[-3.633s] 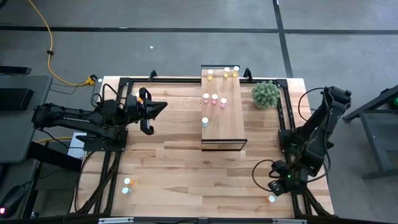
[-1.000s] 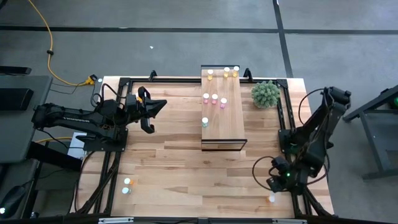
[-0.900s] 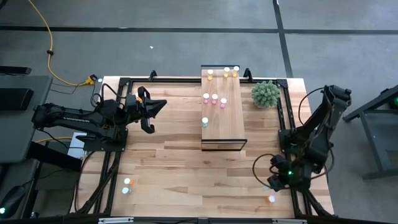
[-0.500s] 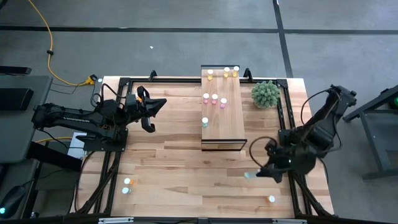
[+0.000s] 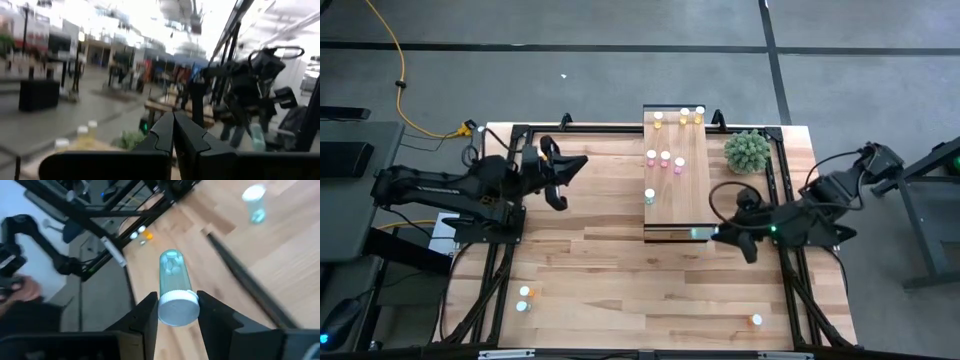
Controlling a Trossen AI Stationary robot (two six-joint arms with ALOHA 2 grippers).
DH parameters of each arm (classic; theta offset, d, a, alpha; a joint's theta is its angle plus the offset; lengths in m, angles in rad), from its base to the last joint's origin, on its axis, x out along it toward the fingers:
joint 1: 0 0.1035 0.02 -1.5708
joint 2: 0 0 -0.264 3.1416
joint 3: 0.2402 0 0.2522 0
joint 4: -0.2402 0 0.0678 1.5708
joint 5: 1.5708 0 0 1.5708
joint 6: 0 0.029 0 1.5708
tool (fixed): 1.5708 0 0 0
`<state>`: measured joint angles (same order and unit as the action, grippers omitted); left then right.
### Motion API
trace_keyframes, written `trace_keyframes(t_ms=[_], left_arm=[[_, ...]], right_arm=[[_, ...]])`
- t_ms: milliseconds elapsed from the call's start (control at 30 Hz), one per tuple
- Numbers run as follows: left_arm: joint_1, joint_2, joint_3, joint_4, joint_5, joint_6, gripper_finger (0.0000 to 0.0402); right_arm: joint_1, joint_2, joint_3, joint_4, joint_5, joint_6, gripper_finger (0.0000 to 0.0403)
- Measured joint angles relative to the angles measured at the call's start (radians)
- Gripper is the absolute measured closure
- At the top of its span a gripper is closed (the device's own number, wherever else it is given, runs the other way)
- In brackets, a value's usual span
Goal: Pick and place medicine bottles onto shelf by color
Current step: Put the right blue pill bottle on the shelf aligned with the other blue pill bottle
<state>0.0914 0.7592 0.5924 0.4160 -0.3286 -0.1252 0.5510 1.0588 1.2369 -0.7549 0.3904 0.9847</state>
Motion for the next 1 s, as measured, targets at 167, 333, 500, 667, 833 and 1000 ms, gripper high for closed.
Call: trace_keyframes(t_ms=[167, 333, 500, 667, 833, 1000], left_arm=[[0.0, 0.06, 0.117, -0.219, 0.0, -0.106, 0.0401], [0.015, 0.176, 0.257, -0.379, 0.025, -0.18, 0.0401], [0.057, 0.325, 0.406, -0.499, 0.129, -0.225, 0.0401], [0.068, 0.463, 0.523, -0.507, 0.207, -0.226, 0.0401], [0.067, 0.578, 0.603, -0.495, 0.217, -0.213, 0.0401], [0.068, 0.665, 0.669, -0.493, 0.236, -0.214, 0.0401]], right_arm=[[-0.057, 0.0, 0.0, -0.016, 0.029, -0.083, 0.0294], [-0.111, 0.0, 0.0, -0.025, 0.029, -0.133, 0.0294], [-0.155, 0.005, 0.0, -0.035, 0.03, -0.154, 0.0294], [-0.192, 0.019, -0.006, -0.031, 0.034, -0.183, 0.0294], [-0.223, 0.059, -0.008, -0.004, 0.045, -0.232, 0.0294], [-0.24, 0.102, -0.008, 0.013, 0.043, -0.253, 0.0294]])
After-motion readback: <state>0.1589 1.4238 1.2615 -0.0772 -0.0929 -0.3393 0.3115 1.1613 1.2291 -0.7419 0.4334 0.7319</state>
